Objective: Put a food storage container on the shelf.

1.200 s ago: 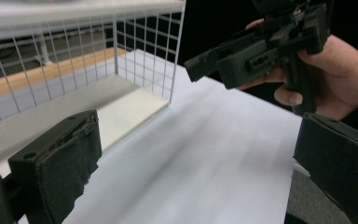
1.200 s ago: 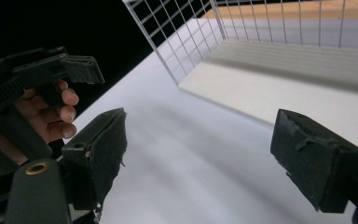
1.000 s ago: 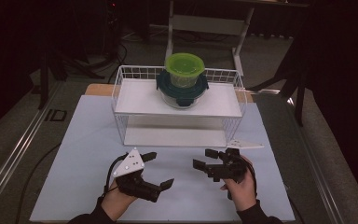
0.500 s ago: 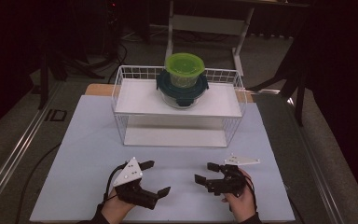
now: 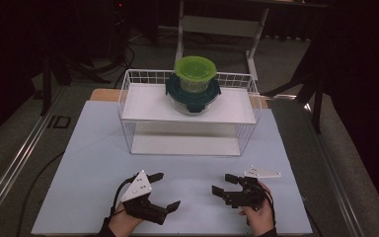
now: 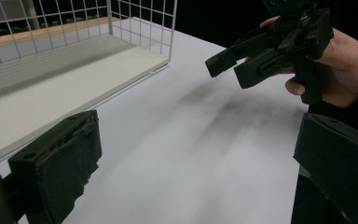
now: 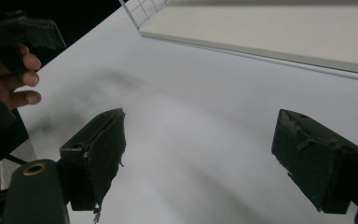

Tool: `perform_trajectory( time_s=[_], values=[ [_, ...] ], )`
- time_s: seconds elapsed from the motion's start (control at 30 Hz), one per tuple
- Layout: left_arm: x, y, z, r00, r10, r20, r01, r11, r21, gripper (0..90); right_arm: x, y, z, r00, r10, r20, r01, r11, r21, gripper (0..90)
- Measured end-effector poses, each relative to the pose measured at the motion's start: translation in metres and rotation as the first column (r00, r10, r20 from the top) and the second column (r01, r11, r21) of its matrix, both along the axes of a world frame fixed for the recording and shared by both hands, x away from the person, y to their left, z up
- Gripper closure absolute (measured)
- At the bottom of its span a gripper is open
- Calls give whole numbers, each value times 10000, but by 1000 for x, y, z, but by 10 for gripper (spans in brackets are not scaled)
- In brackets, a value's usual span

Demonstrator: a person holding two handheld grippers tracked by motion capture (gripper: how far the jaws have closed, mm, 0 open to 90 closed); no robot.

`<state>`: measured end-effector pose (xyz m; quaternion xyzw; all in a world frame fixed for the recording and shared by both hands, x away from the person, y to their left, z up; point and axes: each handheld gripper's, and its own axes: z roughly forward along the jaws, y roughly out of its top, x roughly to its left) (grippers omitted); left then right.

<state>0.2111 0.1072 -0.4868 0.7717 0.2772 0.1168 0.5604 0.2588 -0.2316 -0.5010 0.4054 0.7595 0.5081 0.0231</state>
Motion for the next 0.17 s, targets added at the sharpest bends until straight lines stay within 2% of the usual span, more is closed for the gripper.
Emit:
perform_trajectory(
  time_s=[0.17],
  values=[
    [1,2,-1,10000,65,-63,-66,9999,-76,5,0,-1,-1,10000,-37,-21,36,10000,-19,165]
  ],
)
